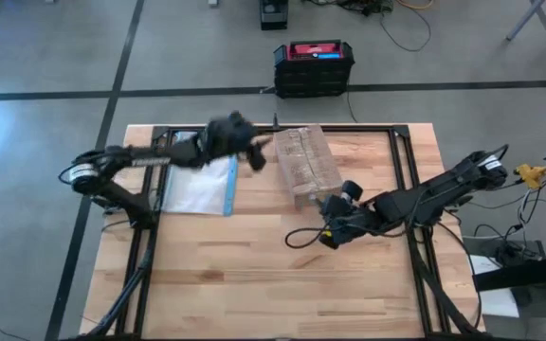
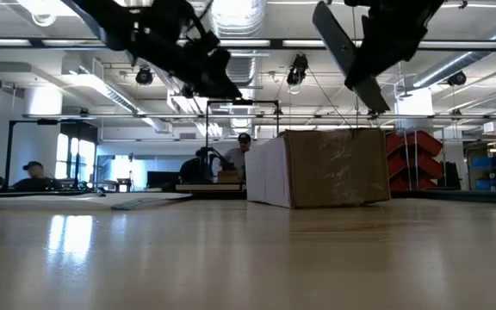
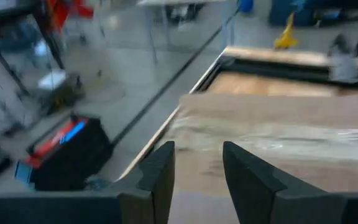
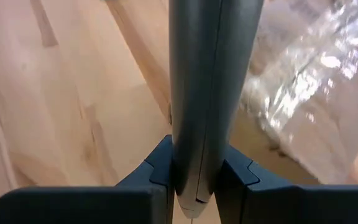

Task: Pack items into zip bag
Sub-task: Open the brown box using the silver cutter blade

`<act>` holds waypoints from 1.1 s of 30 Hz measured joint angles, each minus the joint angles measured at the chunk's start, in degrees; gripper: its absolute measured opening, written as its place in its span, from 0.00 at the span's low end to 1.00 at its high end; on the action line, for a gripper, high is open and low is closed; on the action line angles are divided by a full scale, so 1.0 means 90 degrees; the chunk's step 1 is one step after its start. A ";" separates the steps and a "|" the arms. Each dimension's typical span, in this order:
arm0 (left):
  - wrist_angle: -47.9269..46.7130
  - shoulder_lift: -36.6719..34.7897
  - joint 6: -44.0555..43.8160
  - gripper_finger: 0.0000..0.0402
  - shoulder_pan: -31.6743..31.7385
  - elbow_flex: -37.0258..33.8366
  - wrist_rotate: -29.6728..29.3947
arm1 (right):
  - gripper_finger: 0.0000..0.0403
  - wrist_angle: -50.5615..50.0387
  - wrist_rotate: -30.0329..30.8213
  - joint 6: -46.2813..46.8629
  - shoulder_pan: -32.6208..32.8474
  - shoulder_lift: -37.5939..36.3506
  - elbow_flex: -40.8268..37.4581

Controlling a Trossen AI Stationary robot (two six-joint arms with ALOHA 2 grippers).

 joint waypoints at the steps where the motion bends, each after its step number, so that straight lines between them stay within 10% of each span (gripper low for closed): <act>1: -0.0220 0.0217 0.0006 0.27 0.0189 0.0301 0.0227 | 0.13 0.0014 -0.0079 0.0089 0.0000 0.0024 -0.0022; 17: -0.3789 0.3785 0.0960 0.11 0.1585 0.4611 0.1177 | 0.13 -0.0031 -0.0590 0.0656 0.0114 0.0401 -0.0376; 33: -0.5000 0.3699 0.1214 0.07 0.0486 0.3748 0.1695 | 0.13 -0.1444 -0.0588 0.1247 0.0100 0.0394 -0.0393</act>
